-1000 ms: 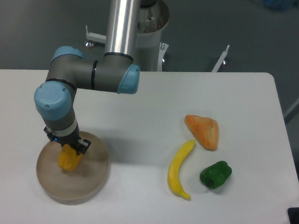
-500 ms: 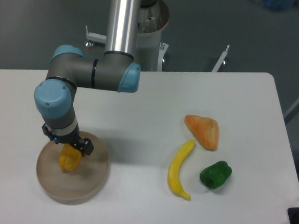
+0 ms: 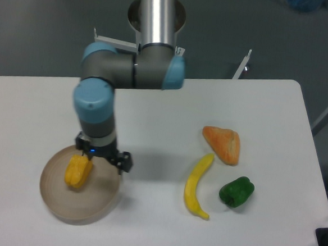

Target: Place the yellow pepper on the plate

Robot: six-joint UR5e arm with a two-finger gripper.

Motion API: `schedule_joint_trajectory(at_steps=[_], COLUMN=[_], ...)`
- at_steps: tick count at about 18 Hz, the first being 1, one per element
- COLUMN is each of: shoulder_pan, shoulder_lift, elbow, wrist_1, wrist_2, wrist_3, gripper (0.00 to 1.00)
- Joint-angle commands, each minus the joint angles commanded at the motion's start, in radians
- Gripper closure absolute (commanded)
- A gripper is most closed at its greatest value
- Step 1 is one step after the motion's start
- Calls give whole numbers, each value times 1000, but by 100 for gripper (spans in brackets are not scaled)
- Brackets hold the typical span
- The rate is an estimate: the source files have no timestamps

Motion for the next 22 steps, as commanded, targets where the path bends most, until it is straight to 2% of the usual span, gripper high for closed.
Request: schedule_joint_trajectory(at_steps=[5,10,22], shoulder_pan=[100,153,180], shoulder_lift=[14,21,34], elbow=[-2,-2,-2], wrist_1=[2,8,8], wrist_2=[5,6,40], wrist_3=[167,284,336], gripper=[0,0,0])
